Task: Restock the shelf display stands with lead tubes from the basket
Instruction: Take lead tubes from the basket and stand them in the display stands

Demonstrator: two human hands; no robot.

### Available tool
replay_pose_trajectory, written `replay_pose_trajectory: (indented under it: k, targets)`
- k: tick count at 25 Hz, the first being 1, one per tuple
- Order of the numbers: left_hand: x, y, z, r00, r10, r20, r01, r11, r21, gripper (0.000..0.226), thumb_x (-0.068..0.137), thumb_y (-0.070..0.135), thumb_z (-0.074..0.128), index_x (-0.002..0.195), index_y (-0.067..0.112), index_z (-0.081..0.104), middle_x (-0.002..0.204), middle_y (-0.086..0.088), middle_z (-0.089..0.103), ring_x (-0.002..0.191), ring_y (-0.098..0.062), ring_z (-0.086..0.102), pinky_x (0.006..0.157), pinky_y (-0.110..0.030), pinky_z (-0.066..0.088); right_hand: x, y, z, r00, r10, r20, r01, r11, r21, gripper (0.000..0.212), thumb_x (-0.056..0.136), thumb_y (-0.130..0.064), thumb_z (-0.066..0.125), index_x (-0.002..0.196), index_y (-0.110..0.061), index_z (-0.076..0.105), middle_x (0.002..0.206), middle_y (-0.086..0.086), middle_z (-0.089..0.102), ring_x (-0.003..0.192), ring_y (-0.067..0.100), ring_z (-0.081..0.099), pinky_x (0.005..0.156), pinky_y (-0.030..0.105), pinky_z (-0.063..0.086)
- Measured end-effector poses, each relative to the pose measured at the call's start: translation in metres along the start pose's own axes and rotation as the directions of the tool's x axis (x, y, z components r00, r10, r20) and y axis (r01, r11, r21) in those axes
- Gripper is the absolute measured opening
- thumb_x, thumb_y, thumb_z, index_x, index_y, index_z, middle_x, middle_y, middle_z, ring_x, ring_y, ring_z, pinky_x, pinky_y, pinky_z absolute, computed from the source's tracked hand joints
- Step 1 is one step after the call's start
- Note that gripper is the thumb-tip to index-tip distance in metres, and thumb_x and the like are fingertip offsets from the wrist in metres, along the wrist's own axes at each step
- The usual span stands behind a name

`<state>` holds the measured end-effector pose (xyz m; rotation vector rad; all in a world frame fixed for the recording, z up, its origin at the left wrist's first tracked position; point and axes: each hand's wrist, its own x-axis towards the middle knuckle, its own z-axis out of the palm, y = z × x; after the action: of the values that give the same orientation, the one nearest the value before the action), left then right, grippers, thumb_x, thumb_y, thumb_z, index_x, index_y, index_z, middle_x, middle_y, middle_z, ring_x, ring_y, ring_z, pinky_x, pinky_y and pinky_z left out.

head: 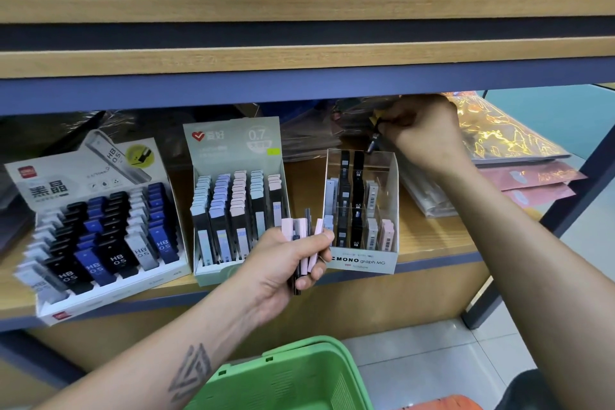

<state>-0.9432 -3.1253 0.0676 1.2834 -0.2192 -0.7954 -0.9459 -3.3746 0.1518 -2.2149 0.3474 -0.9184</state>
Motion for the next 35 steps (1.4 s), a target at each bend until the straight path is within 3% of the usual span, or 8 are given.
replay_pose_trajectory:
  k: [2, 5, 10, 14, 17, 23, 31, 35]
  targets:
    - [-0.002, 0.001, 0.0, 1.0, -0.002, 0.004, 0.002, 1.0, 0.0, 0.014, 0.088, 0.01, 0.073, 0.082, 0.001, 0.065, 0.071, -0.014, 0.061, 0.047, -0.014, 0.048, 0.034, -0.017, 0.03, -0.001, -0.004, 0.003, 1.0, 0.02, 0.009, -0.02, 0.996, 0.082, 0.022, 0.079, -0.013, 0.078, 0.072, -0.032, 0.069, 0.09, -0.003, 0.075, 0.088, 0.022, 0.072, 0.082, 0.048, 0.06]
    - [-0.003, 0.001, -0.001, 1.0, -0.002, 0.002, 0.002, 1.0, -0.002, 0.013, 0.088, 0.01, 0.073, 0.085, 0.0, 0.065, 0.071, -0.014, 0.061, 0.048, -0.014, 0.048, 0.033, -0.017, 0.03, -0.003, -0.008, 0.005, 0.999, 0.027, 0.031, -0.029, 0.998, 0.064, 0.025, 0.079, -0.01, 0.08, 0.07, -0.03, 0.068, 0.088, -0.002, 0.074, 0.086, 0.021, 0.071, 0.084, 0.047, 0.06]
    - [-0.003, 0.001, -0.003, 1.0, -0.004, -0.002, 0.004, 1.0, -0.007, 0.014, 0.088, 0.01, 0.073, 0.09, 0.0, 0.064, 0.071, -0.014, 0.061, 0.048, -0.014, 0.049, 0.033, -0.017, 0.031, -0.005, -0.011, 0.013, 0.999, -0.024, 0.038, 0.022, 0.999, 0.05, 0.013, 0.084, -0.01, 0.078, 0.083, -0.023, 0.072, 0.091, -0.001, 0.074, 0.088, 0.018, 0.07, 0.087, 0.039, 0.059]
    - [-0.003, 0.002, -0.004, 1.0, -0.011, 0.004, 0.011, 1.0, -0.005, 0.013, 0.088, 0.01, 0.074, 0.087, 0.0, 0.065, 0.072, -0.014, 0.061, 0.049, -0.015, 0.049, 0.033, -0.017, 0.031, -0.007, -0.012, 0.036, 0.988, -0.14, 0.071, 0.147, 0.982, -0.117, 0.007, 0.089, -0.012, 0.074, 0.095, -0.016, 0.075, 0.092, -0.003, 0.072, 0.086, 0.013, 0.067, 0.085, 0.033, 0.057]
    - [-0.005, 0.004, -0.005, 1.0, -0.006, 0.001, 0.006, 1.0, -0.018, 0.012, 0.089, 0.009, 0.073, 0.088, 0.001, 0.065, 0.072, -0.014, 0.06, 0.048, -0.014, 0.049, 0.033, -0.017, 0.03, -0.004, -0.01, 0.055, 0.974, -0.208, 0.088, 0.223, 0.947, -0.23, 0.006, 0.09, -0.011, 0.072, 0.095, -0.014, 0.076, 0.093, 0.002, 0.074, 0.084, 0.016, 0.068, 0.08, 0.035, 0.059]
    - [-0.007, 0.008, -0.014, 1.0, -0.003, -0.009, 0.003, 1.0, -0.032, 0.013, 0.089, 0.009, 0.072, 0.094, -0.001, 0.066, 0.071, -0.013, 0.06, 0.048, -0.014, 0.049, 0.034, -0.017, 0.029, 0.0, -0.007, 0.086, 0.968, -0.245, 0.063, 0.247, 0.863, -0.44, 0.008, 0.091, -0.012, 0.069, 0.091, -0.015, 0.077, 0.091, 0.005, 0.075, 0.083, 0.023, 0.071, 0.077, 0.032, 0.059]
    - [-0.012, 0.01, -0.02, 1.0, -0.004, -0.005, 0.004, 1.0, -0.025, 0.01, 0.089, 0.009, 0.072, 0.09, 0.001, 0.067, 0.07, -0.012, 0.062, 0.048, -0.014, 0.049, 0.036, -0.018, 0.029, -0.001, -0.001, 0.085, 0.998, -0.037, 0.045, 0.049, 0.949, -0.311, 0.006, 0.089, -0.013, 0.074, 0.09, -0.015, 0.079, 0.094, 0.0, 0.075, 0.087, 0.016, 0.069, 0.078, 0.028, 0.055]
    - [-0.013, 0.01, -0.017, 1.0, -0.005, 0.008, 0.006, 1.0, -0.024, 0.011, 0.09, 0.009, 0.071, 0.093, 0.0, 0.066, 0.07, -0.012, 0.061, 0.048, -0.014, 0.049, 0.035, -0.017, 0.029, 0.001, 0.006, 0.091, 0.998, -0.015, 0.053, 0.033, 0.933, -0.358, 0.006, 0.088, -0.012, 0.073, 0.087, -0.017, 0.077, 0.092, -0.001, 0.074, 0.086, 0.016, 0.069, 0.079, 0.029, 0.057]
